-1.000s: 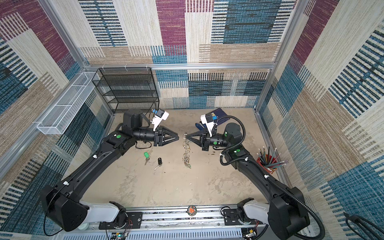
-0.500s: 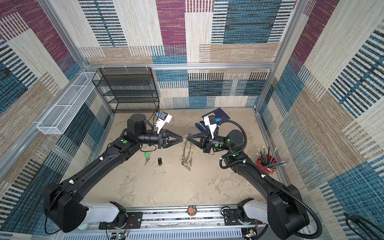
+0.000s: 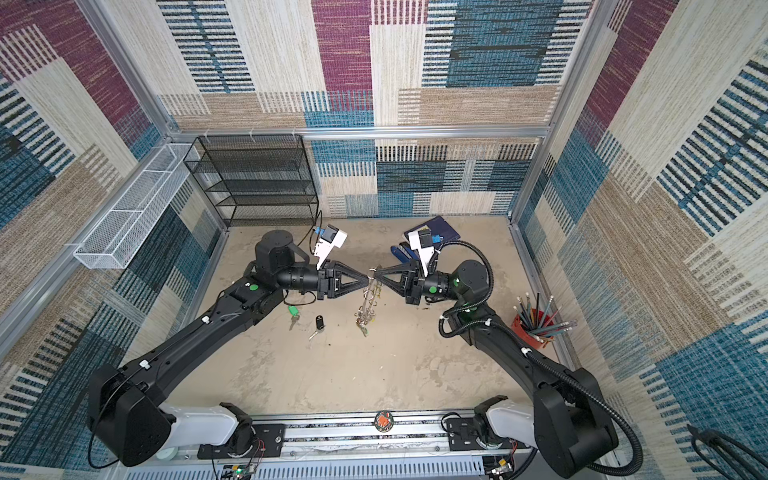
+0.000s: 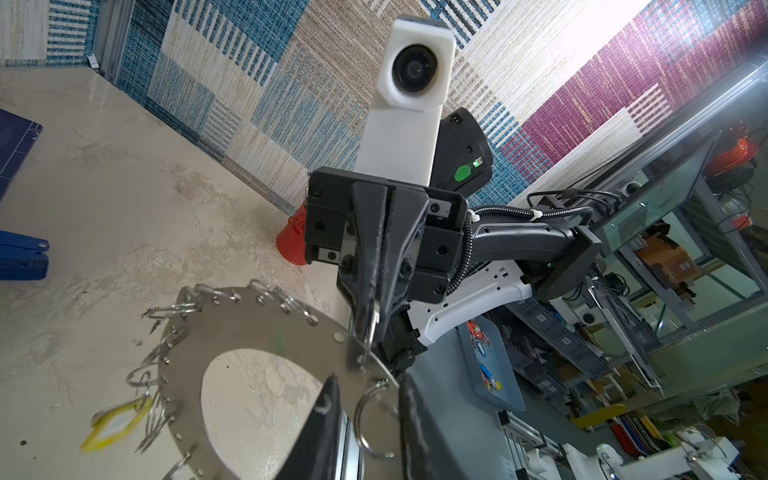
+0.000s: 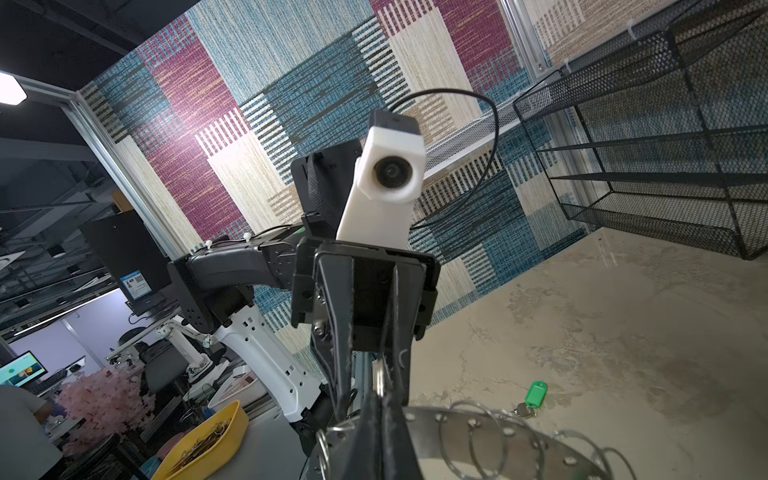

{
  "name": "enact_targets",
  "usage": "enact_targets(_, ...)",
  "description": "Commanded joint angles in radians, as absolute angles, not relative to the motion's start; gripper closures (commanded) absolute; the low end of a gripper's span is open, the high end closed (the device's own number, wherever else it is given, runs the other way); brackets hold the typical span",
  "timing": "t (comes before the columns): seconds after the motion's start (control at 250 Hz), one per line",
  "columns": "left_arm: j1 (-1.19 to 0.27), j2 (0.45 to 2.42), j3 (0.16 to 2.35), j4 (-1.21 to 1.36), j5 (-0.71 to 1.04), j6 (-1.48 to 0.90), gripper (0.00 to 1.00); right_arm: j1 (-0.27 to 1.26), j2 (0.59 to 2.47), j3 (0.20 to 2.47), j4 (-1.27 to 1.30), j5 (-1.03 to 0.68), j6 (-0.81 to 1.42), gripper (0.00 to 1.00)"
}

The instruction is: Put the keys on the keyring

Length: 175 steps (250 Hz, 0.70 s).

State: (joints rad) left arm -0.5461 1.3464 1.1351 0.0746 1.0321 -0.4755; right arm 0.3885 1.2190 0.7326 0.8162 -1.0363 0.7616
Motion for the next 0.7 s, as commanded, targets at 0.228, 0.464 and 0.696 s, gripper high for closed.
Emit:
enact_targets(0.228,-0.565,1.363,1.138,0.141,1.028,-0.509,0.85,0.390,1.215,0.735,0.836,-1.031,0.760,1.00)
enact_targets(0.464,-0.568,1.372,1.140,0.156,1.012,-0.528,0.91,0.391,1.216,0.735,0.838,-1.035,0.757,1.00)
enact_targets(0.696,-0.568,1.373,1.144,0.143,0.985,-0.529,1.00,0.393,1.218,0.725,0.834,-1.038,0.745,1.00)
